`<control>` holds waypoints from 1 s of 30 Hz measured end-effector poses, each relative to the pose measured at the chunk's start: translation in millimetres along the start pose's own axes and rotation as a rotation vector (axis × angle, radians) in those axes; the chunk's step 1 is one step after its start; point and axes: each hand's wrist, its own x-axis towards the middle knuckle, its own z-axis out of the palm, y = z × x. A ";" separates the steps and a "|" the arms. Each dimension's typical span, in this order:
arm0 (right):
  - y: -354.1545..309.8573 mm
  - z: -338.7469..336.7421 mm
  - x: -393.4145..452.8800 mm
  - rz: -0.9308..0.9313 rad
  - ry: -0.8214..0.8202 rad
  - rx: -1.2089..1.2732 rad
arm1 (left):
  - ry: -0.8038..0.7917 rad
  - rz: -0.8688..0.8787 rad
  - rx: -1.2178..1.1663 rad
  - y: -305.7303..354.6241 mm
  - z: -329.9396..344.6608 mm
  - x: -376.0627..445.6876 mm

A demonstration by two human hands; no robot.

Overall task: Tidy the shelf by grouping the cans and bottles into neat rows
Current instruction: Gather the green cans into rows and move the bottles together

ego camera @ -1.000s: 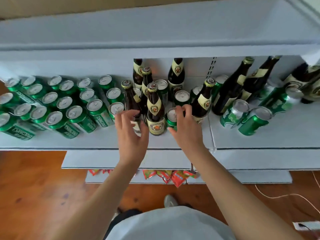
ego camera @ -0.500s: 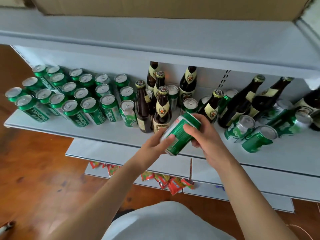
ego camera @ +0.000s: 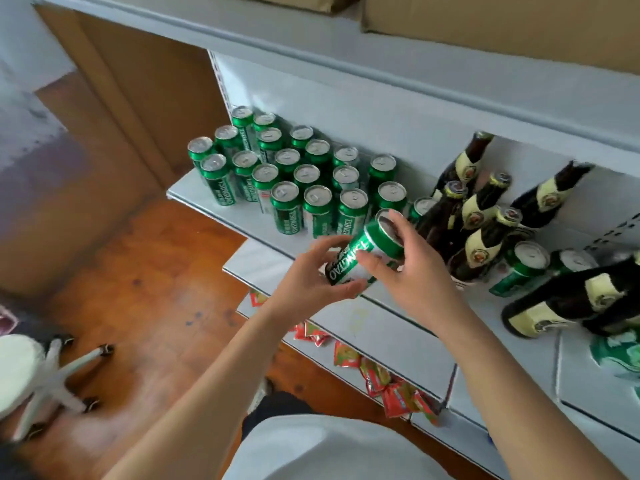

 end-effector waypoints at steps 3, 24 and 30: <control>-25.2 45.0 39.3 -0.087 -0.003 -0.100 | 0.162 0.115 0.151 -14.7 -45.1 3.1; -140.8 182.7 299.0 -0.119 0.262 -0.300 | 0.360 -0.399 0.523 -74.1 -305.3 156.5; -131.4 181.9 287.3 -0.137 0.299 -0.269 | 0.406 -0.344 0.475 -81.0 -296.5 177.2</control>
